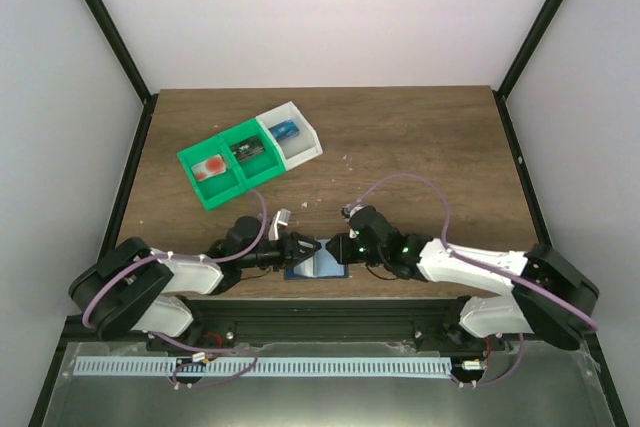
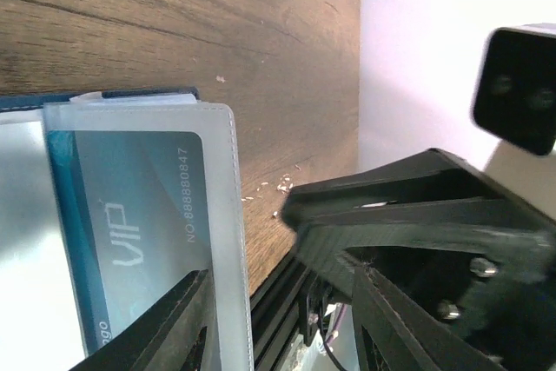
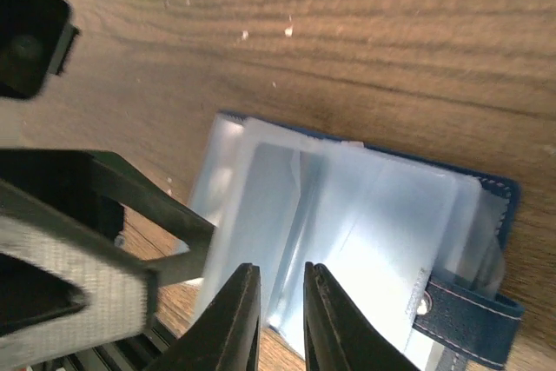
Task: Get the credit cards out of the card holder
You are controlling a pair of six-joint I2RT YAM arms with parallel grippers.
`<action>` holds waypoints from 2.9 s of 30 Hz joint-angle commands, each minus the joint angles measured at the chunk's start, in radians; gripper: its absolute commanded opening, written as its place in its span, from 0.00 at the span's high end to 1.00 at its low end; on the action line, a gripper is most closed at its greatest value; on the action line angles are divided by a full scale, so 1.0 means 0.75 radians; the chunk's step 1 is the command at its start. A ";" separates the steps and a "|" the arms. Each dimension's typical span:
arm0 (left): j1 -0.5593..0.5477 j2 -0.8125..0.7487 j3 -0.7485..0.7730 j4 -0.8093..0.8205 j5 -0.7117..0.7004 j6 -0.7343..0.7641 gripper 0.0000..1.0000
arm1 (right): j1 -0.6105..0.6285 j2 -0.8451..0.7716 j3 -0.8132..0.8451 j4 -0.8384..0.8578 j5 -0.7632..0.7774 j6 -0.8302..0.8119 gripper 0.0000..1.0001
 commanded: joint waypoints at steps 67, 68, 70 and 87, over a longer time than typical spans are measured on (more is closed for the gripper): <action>-0.055 0.320 0.017 0.129 -0.099 0.048 0.74 | -0.005 0.183 -0.062 0.007 -0.017 -0.005 0.87; -0.055 0.319 0.016 0.128 -0.098 0.047 0.76 | -0.005 0.183 -0.065 0.011 -0.017 -0.004 0.87; -0.055 0.313 0.014 0.124 -0.100 0.047 0.80 | -0.009 0.186 -0.072 0.014 -0.017 -0.001 0.87; -0.053 0.301 -0.004 0.125 -0.087 0.043 1.00 | -0.033 0.190 -0.108 0.033 -0.017 -0.004 0.87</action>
